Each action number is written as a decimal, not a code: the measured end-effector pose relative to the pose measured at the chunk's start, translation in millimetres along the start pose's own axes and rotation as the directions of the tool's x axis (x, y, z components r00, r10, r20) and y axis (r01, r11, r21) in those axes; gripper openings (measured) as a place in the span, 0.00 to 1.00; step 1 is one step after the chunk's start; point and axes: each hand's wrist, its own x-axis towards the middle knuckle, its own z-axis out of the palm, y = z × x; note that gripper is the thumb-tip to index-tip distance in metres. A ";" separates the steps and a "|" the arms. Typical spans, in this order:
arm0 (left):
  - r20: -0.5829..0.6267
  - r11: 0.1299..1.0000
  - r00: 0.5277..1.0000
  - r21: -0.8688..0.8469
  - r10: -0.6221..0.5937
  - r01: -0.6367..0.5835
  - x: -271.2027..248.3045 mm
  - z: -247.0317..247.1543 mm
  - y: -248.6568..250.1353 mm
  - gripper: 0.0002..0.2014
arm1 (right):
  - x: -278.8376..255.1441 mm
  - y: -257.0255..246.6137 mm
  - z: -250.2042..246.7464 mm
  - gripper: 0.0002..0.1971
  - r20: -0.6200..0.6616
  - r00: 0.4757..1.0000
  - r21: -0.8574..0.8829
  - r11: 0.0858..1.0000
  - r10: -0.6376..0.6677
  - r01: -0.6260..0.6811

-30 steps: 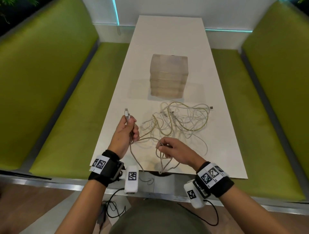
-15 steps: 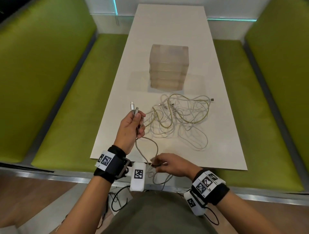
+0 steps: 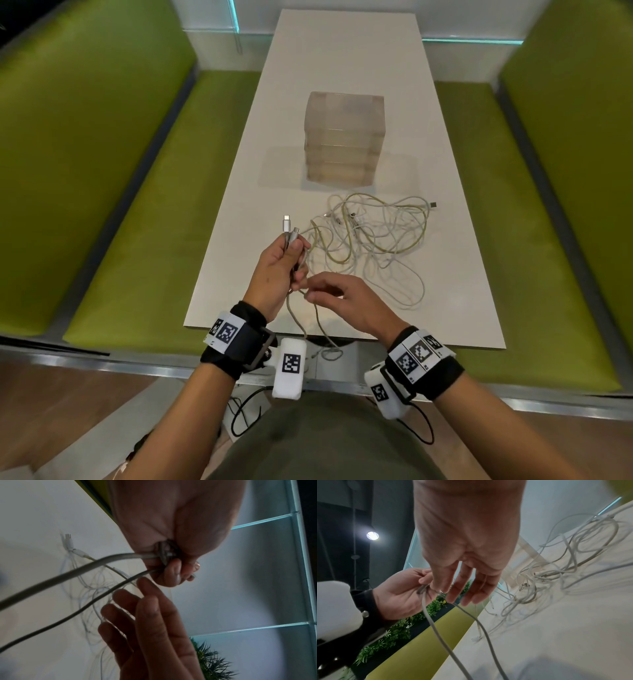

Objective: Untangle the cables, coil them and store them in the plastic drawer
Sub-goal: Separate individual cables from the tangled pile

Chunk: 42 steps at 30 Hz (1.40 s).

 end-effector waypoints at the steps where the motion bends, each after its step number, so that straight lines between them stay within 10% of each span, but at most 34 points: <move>1: 0.001 1.000 1.000 0.011 0.000 0.000 -0.8 1.6 -0.2 0.10 | -0.2 -1.8 1.0 0.08 0.005 1.000 0.023 1.000 -0.002 0.002; 16: -0.009 0.996 1.000 0.083 0.023 -0.022 1.6 8.6 -4.5 0.11 | -2.3 3.2 17.0 0.10 -0.053 0.998 0.135 0.990 0.041 -0.034; 21: -0.179 0.960 0.968 0.250 0.177 -0.130 9.7 -4.8 -2.8 0.12 | -13.4 19.0 2.9 0.04 0.273 0.947 -0.206 0.972 0.167 -0.113; 24: -0.182 0.982 0.973 0.146 0.145 -0.119 9.1 -6.5 4.5 0.15 | -15.3 26.7 -5.5 0.15 0.338 0.877 -0.463 0.872 0.342 -0.162; 30: -0.036 0.997 0.997 0.012 0.072 -0.071 3.8 0.9 3.2 0.14 | -5.0 10.0 -23.4 0.43 0.061 0.964 -0.318 0.920 0.260 -0.228; 37: -0.059 0.994 0.998 -0.111 0.001 -0.008 2.8 23.1 2.9 0.12 | 8.7 -6.9 16.2 0.12 0.201 0.979 -0.109 0.994 0.042 -0.020; 42: -0.108 0.968 0.992 -0.250 -0.065 0.036 6.7 11.8 12.8 0.21 | 3.2 -1.4 15.2 0.11 0.231 0.973 -0.038 0.999 0.027 -0.019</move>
